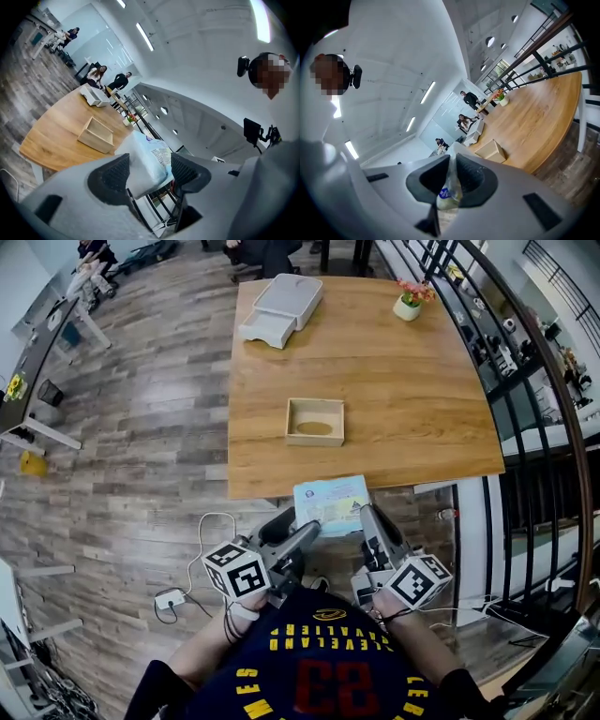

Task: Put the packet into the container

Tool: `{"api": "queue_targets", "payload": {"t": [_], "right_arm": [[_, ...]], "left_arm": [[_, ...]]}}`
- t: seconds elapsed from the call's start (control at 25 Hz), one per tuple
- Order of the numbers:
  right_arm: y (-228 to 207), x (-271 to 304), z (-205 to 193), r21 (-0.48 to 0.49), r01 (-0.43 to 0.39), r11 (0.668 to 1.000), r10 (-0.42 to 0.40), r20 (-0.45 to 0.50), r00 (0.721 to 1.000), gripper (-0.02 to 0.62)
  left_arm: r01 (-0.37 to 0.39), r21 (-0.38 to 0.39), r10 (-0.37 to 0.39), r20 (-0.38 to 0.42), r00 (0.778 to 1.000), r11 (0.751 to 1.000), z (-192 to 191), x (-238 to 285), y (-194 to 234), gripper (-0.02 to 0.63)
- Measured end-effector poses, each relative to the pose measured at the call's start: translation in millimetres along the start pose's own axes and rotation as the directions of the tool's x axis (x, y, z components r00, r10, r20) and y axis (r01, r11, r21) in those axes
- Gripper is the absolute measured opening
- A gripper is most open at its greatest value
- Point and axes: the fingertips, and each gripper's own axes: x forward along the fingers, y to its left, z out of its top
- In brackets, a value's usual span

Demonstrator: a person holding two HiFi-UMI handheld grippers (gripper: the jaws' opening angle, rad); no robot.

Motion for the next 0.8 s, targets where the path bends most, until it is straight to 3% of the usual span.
{"api": "queue_targets", "payload": {"t": [0.08,0.24,0.48,0.8], "right_arm": [[4,19,7,-0.012,0.005,1.0,-0.005,0.004,1.0,0.048],[4,57,12,-0.076,0.025,0.997,-0.027,-0.021,0.999,0.049],[-3,100,10,-0.186,0.062,0.981,-0.072,-0.046,0.996,0.054],[-29,135,19,-0.212,0.067,0.975,-0.088,-0.094,0.992,0.058]], "left_arm": [[-0.011,0.019,0.011,-0.005,1.0,1.0,19,4,13,0.244],[-0.056,0.07,0.057,-0.018,0.998,0.996,50,18,42,0.204],[-0.062,0.136,0.069,-0.043,0.997,0.989,79,30,77,0.182],[-0.079,0.198,0.092,-0.058,0.994,0.977,105,61,100,0.164]]}}
